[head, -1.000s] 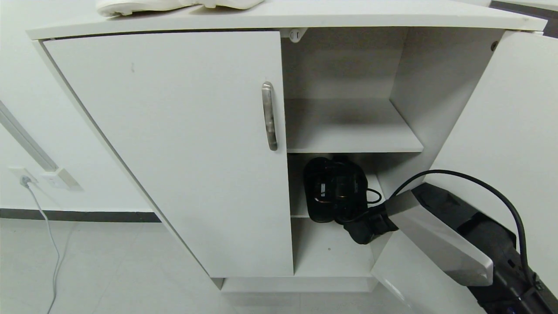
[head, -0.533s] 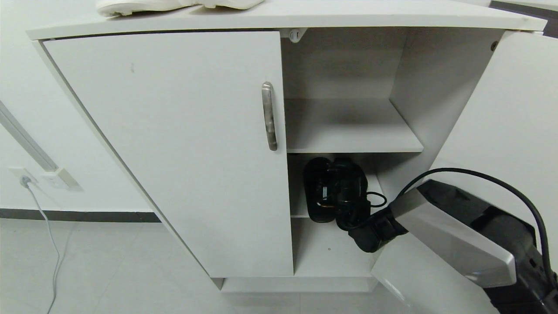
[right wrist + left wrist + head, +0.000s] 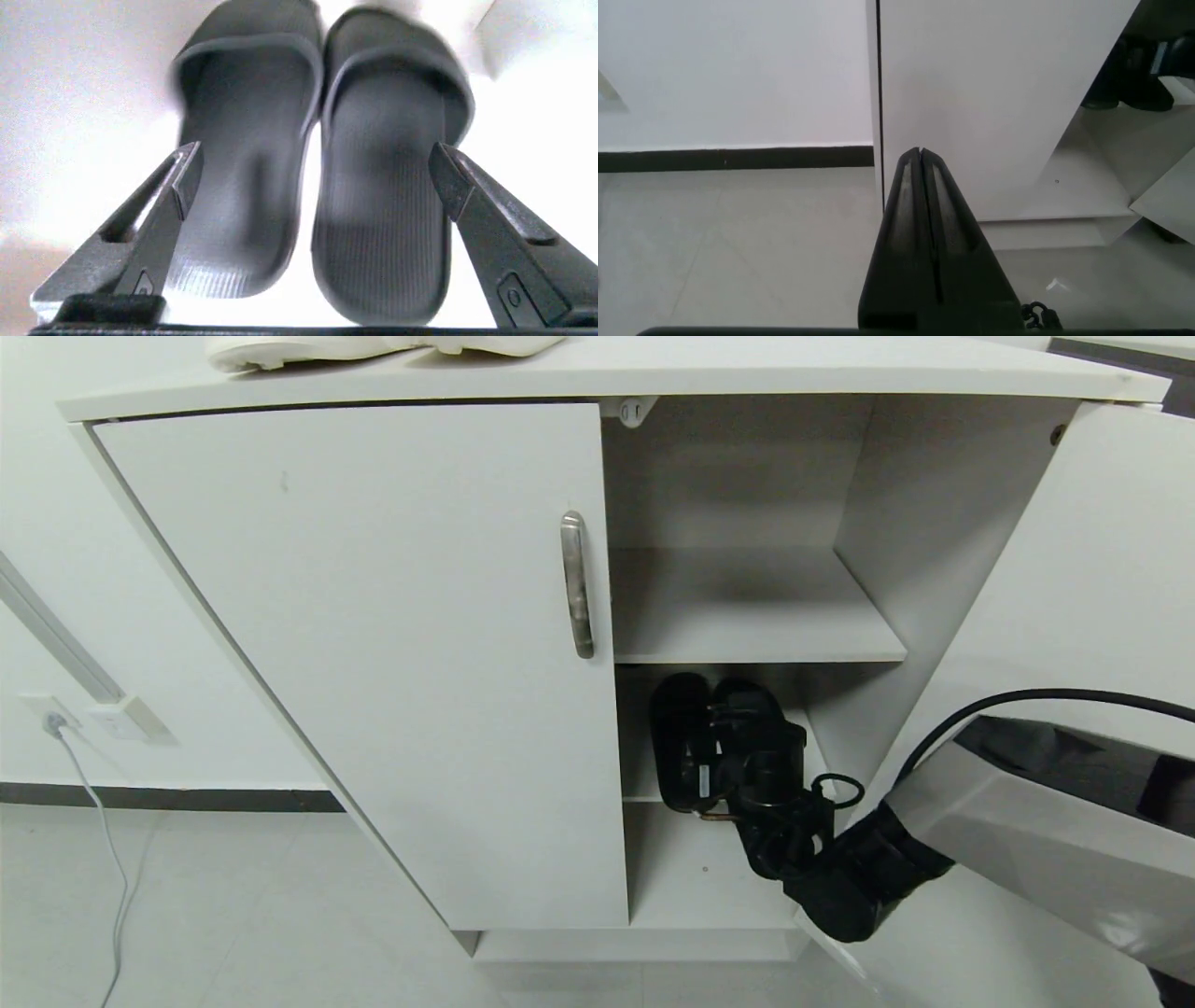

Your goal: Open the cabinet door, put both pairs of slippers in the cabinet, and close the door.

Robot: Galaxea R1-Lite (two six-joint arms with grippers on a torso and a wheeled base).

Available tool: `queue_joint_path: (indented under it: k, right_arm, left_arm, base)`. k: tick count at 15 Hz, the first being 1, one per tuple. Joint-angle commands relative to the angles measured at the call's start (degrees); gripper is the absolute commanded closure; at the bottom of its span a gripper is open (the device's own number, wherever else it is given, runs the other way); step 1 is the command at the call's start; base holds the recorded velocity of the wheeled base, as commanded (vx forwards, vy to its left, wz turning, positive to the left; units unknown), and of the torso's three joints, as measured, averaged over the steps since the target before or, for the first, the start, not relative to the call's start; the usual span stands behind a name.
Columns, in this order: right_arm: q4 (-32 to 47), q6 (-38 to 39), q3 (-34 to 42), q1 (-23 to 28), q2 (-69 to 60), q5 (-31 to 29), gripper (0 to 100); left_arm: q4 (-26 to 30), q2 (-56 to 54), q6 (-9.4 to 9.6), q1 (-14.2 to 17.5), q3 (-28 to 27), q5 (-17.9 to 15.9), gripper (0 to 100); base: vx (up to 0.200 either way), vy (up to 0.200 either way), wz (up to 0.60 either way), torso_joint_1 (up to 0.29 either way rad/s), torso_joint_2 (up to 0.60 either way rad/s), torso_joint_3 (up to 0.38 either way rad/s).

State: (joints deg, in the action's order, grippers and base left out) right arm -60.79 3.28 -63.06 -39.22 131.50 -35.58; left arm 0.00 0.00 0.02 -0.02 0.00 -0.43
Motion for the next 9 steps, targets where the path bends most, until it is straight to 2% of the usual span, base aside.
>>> queue_joint_path:
  k: [1, 4, 6, 9]
  right_arm:
    - [-4.42, -0.03, 7.87, -2.71, -4.76, -0.01, 0]
    - [-8.73, -0.12, 17.27, -6.13, -8.98, -0.01, 0]
    - [-9.87, -0.03, 18.85, -6.75, -9.51, -0.01, 0]
    - [-11.19, -0.20, 19.56, -6.84, -9.33, -0.01, 0]
  left_arm:
    - [0.00, 0.09, -0.02, -0.06, 0.00, -0.01, 100]
    - [0.00, 0.09, -0.02, 0.02, 0.00, -0.01, 100]
    - [0.00, 0.09, -0.02, 0.02, 0.00, -0.01, 100]
    - [0.00, 0.09, -0.20, -0.06, 0.00, -0.10, 100]
  base:
    - [0.000, 0.000, 0.00, 0.000, 0.00, 0.000]
    - [0.000, 0.000, 0.00, 0.000, 0.00, 0.000]
    - [0.000, 0.000, 0.00, 0.000, 0.00, 0.000]
    - [-0.200, 0.000, 0.00, 0.007, 0.00, 0.004]
